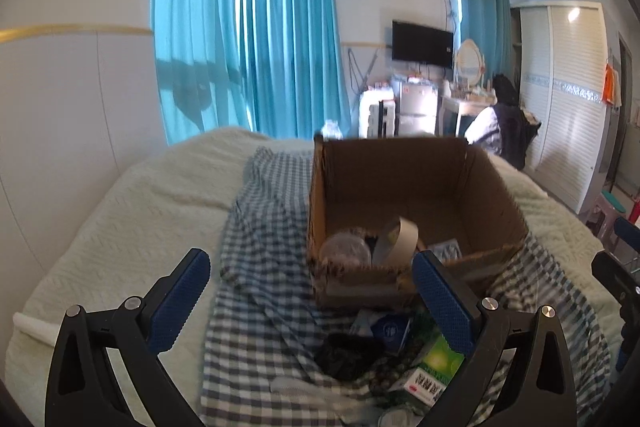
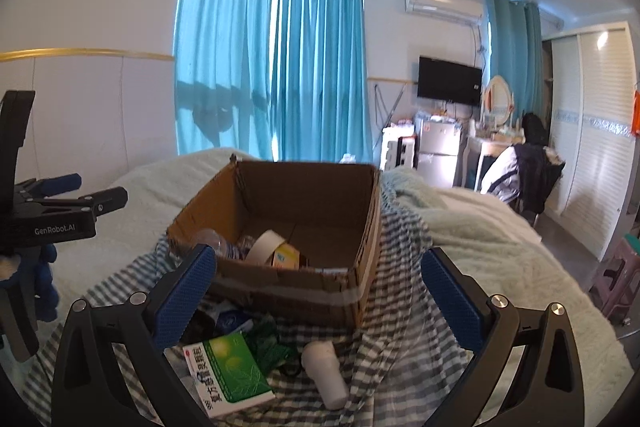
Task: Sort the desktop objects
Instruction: 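Move both grippers back to the items on the cloth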
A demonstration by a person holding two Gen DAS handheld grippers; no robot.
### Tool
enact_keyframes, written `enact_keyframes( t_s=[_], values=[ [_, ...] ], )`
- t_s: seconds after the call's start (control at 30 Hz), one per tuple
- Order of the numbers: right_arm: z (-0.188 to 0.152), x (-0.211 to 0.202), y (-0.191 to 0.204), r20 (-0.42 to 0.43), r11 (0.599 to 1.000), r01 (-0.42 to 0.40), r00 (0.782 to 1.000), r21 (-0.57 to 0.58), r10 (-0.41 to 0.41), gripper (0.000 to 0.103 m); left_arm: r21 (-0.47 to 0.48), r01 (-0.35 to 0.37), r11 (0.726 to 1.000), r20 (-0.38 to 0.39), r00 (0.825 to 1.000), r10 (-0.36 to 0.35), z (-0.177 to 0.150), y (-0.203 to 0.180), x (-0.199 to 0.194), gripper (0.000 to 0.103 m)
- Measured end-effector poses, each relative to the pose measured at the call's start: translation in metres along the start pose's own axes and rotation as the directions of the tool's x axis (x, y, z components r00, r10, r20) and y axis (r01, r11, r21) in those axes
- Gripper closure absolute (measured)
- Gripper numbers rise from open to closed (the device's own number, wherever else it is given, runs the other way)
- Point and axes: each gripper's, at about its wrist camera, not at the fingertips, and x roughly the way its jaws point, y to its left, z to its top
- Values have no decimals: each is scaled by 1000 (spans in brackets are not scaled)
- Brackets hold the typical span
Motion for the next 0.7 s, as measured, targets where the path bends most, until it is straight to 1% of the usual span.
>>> enact_keyframes(
  t_s=[0.07, 0.17, 0.23, 0.3, 0.33, 0.4, 0.43, 0.47, 0.5, 0.53, 0.57, 0.63, 0.7],
  values=[
    [-8, 7, -1, -33, 1000, -22, 999, -10, 22, 0, -6, 2, 1000, -46, 999, -2, -9, 1, 10, 0],
    [-19, 17, 2, -78, 999, -23, 997, -39, 20, 1, -5, -27, 1000, -112, 993, 26, -28, -1, 30, 0],
    [-27, 28, 3, -125, 998, -34, 992, -46, 28, 3, -3, -53, 999, -147, 988, 52, -41, -1, 44, 0],
    [-36, 38, 2, -164, 998, -41, 986, -47, 33, 7, 4, -74, 997, -187, 980, 74, -55, -2, 55, 1],
    [-41, 44, 1, -190, 998, -47, 981, -47, 38, 11, 11, -74, 997, -203, 976, 75, -61, -3, 61, 1],
    [-49, 55, 1, -231, 997, -53, 972, -48, 41, 13, 28, -78, 997, -226, 971, 82, -68, -6, 70, 2],
    [-54, 61, 0, -256, 997, -63, 966, -46, 50, 18, 34, -76, 997, -231, 969, 82, -69, -7, 74, 3],
    [-56, 66, 0, -275, 997, -69, 960, -45, 54, 25, 39, -77, 996, -233, 969, 84, -69, -7, 77, 4],
    [-59, 73, -1, -302, 996, -70, 952, -48, 52, 30, 45, -86, 995, -235, 967, 94, -69, -8, 83, 5],
    [-63, 80, -1, -326, 996, -71, 944, -52, 50, 37, 50, -90, 995, -246, 964, 100, -68, -8, 89, 7],
    [-65, 85, -2, -342, 996, -72, 938, -53, 50, 40, 52, -90, 995, -258, 961, 100, -69, -8, 95, 9],
    [-71, 96, -4, -374, 996, -76, 926, -49, 52, 40, 55, -97, 994, -282, 953, 108, -72, -8, 107, 16],
    [-77, 106, -6, -401, 996, -74, 915, -52, 47, 40, 60, -97, 993, -302, 947, 111, -76, -8, 117, 20]
  ],
)
